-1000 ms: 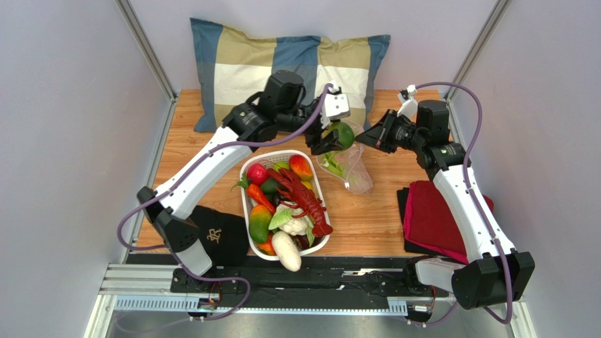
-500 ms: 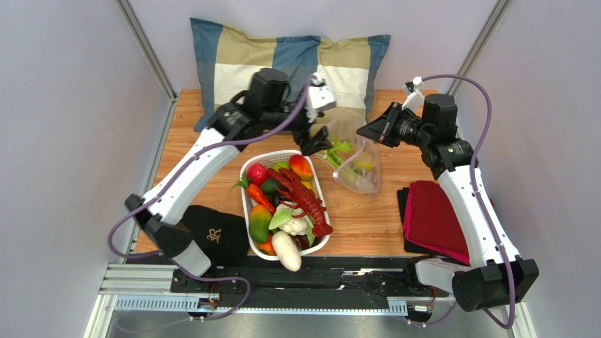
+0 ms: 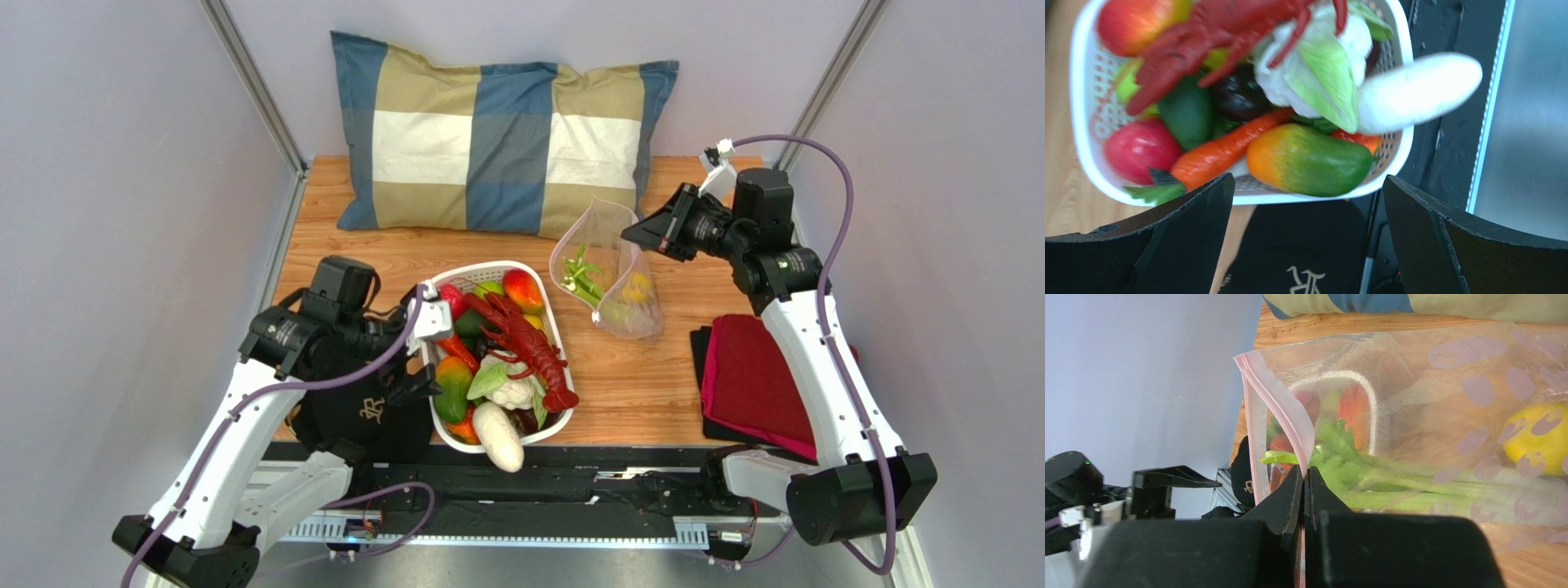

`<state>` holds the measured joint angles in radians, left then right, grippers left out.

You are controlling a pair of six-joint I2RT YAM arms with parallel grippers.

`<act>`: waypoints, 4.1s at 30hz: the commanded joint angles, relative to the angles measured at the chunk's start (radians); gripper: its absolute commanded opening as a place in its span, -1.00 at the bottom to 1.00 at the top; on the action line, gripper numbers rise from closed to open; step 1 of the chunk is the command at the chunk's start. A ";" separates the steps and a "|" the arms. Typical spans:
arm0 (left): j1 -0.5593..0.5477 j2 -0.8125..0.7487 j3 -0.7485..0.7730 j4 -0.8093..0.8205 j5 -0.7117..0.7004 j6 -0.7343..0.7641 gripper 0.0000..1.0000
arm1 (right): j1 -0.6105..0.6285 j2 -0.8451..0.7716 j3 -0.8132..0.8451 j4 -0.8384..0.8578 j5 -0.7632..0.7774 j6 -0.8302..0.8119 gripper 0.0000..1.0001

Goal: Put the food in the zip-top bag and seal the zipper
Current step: Pick up the fake vegetable from the bin, then place the fake vegetable in the zipper food storage bag, then pick up the fake fruit from the bin.

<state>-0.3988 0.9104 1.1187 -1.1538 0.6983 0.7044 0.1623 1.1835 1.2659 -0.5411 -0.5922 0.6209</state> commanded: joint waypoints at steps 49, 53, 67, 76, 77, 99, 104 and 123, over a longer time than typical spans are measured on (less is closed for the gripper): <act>-0.775 0.311 -0.128 0.101 -0.114 0.690 0.54 | 0.003 -0.028 -0.017 -0.025 0.022 -0.089 -1.00; -0.773 0.291 -0.131 0.101 -0.117 0.692 0.13 | 0.003 -0.036 -0.023 -0.026 0.026 -0.092 -1.00; -0.747 0.194 0.361 -0.115 -0.022 0.428 -0.25 | 0.002 -0.032 -0.040 -0.016 -0.001 -0.089 -1.00; -0.508 0.438 0.612 0.622 0.133 -0.300 -0.25 | 0.006 -0.030 -0.045 0.000 -0.018 -0.090 -1.00; -0.500 0.465 0.596 0.749 0.119 -0.386 -0.25 | 0.006 -0.030 -0.045 0.001 -0.020 -0.086 -1.00; -0.387 0.549 0.355 1.278 -0.157 -0.614 0.98 | -0.043 -0.042 -0.023 0.073 -0.158 0.146 -1.00; -0.261 0.463 0.408 0.993 -0.198 -0.698 0.98 | -0.056 -0.044 -0.019 0.067 -0.135 0.155 -1.00; -0.159 0.581 0.463 0.718 -0.129 -0.879 0.79 | -0.118 0.076 0.087 0.000 -0.087 0.119 -1.00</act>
<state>-0.5419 1.4929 1.5074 -0.4599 0.4656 -0.1490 0.0517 1.2587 1.3102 -0.5266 -0.6960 0.7704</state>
